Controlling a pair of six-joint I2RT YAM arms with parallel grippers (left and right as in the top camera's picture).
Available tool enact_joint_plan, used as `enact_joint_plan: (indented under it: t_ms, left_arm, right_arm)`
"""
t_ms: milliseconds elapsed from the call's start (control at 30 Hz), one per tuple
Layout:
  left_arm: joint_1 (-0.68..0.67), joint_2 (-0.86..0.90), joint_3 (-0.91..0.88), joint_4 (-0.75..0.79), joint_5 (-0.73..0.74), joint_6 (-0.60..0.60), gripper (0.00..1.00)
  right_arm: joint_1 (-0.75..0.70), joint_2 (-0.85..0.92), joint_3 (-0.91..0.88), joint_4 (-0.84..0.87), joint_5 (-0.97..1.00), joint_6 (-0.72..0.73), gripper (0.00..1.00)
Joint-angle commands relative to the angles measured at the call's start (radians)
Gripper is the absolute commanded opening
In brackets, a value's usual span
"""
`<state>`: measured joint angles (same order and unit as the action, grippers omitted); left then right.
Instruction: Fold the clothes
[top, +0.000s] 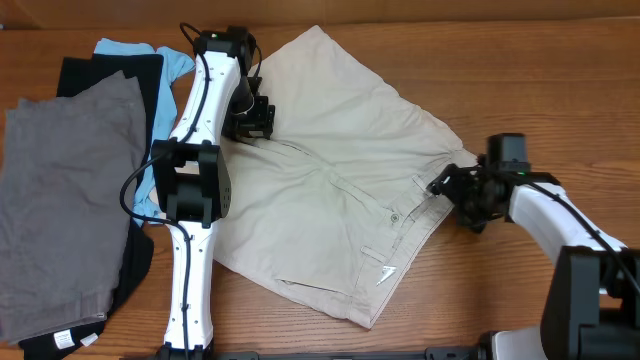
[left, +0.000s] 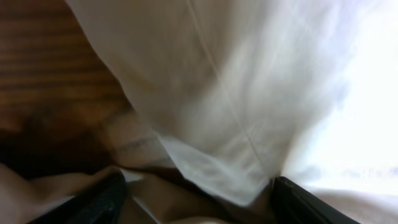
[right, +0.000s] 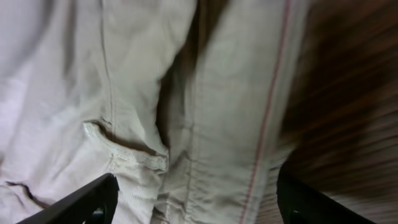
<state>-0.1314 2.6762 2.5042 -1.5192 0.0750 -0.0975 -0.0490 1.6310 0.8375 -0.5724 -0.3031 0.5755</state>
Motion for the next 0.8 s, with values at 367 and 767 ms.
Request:
enact_joint_plan:
  t_ms: [367,767]
  left_arm:
    - [-0.023,0.020,0.514,-0.171,0.085,0.023,0.91]
    - [-0.035,-0.074,0.639,-0.168,0.128,0.100,0.94]
  right_arm:
    - [0.057,0.080,0.019,0.037,0.124,0.050,0.09]
    - [-0.186,0.081,0.019,0.358,0.174,-0.199,0.04]
